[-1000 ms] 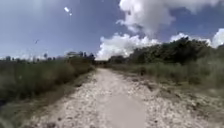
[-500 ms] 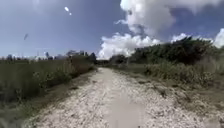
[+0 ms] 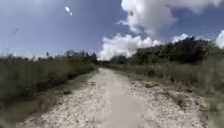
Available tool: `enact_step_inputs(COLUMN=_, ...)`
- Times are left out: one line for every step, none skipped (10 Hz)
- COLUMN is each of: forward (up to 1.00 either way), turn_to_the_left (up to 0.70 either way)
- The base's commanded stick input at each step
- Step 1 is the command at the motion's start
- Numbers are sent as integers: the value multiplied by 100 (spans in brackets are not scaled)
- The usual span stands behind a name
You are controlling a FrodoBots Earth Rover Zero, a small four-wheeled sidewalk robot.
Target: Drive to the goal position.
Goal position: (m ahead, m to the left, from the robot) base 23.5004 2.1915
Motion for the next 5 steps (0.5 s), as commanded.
enact_step_inputs(forward=85, turn_to_the_left=0)
enact_step_inputs(forward=85, turn_to_the_left=0)
enact_step_inputs(forward=85, turn_to_the_left=0)
enact_step_inputs(forward=85, turn_to_the_left=0)
enact_step_inputs(forward=85, turn_to_the_left=0)
